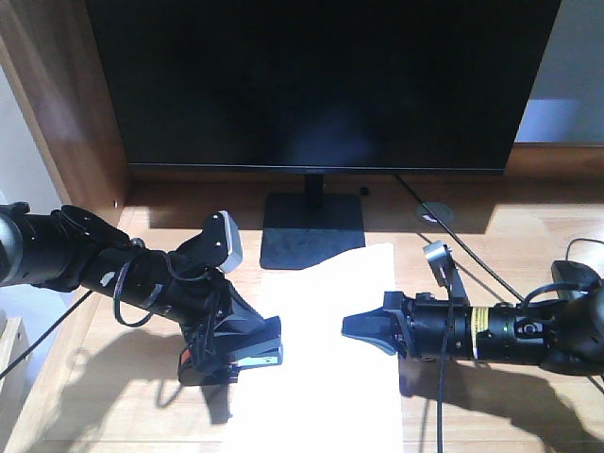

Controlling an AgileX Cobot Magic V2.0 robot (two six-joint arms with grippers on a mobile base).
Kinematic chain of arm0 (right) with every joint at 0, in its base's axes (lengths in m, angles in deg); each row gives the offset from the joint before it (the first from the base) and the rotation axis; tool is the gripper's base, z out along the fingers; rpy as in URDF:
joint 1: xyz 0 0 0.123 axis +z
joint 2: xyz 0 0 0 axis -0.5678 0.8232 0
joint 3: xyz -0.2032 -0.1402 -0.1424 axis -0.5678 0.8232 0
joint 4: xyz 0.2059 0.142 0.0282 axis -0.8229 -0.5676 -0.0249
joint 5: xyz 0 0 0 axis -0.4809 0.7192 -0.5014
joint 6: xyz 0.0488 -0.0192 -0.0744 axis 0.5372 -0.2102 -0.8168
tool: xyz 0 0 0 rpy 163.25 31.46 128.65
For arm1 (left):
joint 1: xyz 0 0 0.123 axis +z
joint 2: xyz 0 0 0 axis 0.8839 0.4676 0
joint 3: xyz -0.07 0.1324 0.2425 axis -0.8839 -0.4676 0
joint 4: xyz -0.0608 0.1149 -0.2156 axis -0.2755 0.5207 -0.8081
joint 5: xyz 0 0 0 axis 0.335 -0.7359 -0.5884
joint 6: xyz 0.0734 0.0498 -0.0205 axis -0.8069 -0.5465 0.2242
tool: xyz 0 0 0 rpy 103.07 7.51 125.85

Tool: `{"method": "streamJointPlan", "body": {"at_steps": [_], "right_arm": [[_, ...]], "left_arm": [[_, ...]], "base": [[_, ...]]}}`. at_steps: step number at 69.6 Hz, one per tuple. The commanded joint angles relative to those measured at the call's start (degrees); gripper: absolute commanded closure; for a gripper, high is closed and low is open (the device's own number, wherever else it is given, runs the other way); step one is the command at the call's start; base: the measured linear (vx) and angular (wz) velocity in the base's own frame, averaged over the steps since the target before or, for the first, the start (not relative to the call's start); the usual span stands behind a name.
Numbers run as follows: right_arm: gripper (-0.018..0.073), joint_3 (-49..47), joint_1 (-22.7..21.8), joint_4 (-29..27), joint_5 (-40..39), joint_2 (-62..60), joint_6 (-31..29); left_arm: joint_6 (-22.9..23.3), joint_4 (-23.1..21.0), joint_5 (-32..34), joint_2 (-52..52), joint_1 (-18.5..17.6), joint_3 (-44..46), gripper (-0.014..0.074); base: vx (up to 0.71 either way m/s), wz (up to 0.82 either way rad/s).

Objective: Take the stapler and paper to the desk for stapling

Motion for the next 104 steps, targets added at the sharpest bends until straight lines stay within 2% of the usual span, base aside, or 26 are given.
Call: {"method": "streamJointPlan", "body": {"at_steps": [1, 17, 35, 90, 96, 104], "right_arm": [[0.0562, -1.49, -0.06, -0.14, -4.38, -2.2, 0.53], [0.0562, -1.56, 0.6, -0.2, -4.13, -2.2, 0.47], [0.0562, -1.56, 3.91, -0.62, -0.18, -2.2, 0.27], [0.0562, -1.56, 3.92, -0.44, -0.38, -2.2, 0.44], [0.0562, -1.56, 3.92, -0.44, -0.38, -2.2, 0.49], [0.0562, -1.56, 3.92, -0.44, -0.38, -2.2, 0.49]], "left_arm": [[0.41, -2.48, -1.48, -2.38, -0.24, 1.43, 0.0603], [0.41, -2.48, -1.48, -2.38, -0.24, 1.43, 0.0603], [0.41, -2.46, -1.48, -2.38, -0.24, 1.43, 0.0603], [0.35, -3.29, -1.35, -2.38, -0.24, 1.43, 0.0603], [-1.17, -5.35, -1.28, -2.33, -0.24, 1.43, 0.0603], [-4.31, -5.49, -1.46, -2.34, -0.49, 1.43, 0.0603]], "base": [[0.0, 0.0], [0.0, 0.0], [0.0, 0.0], [0.0, 0.0], [0.0, 0.0], [0.0, 0.0]]}}
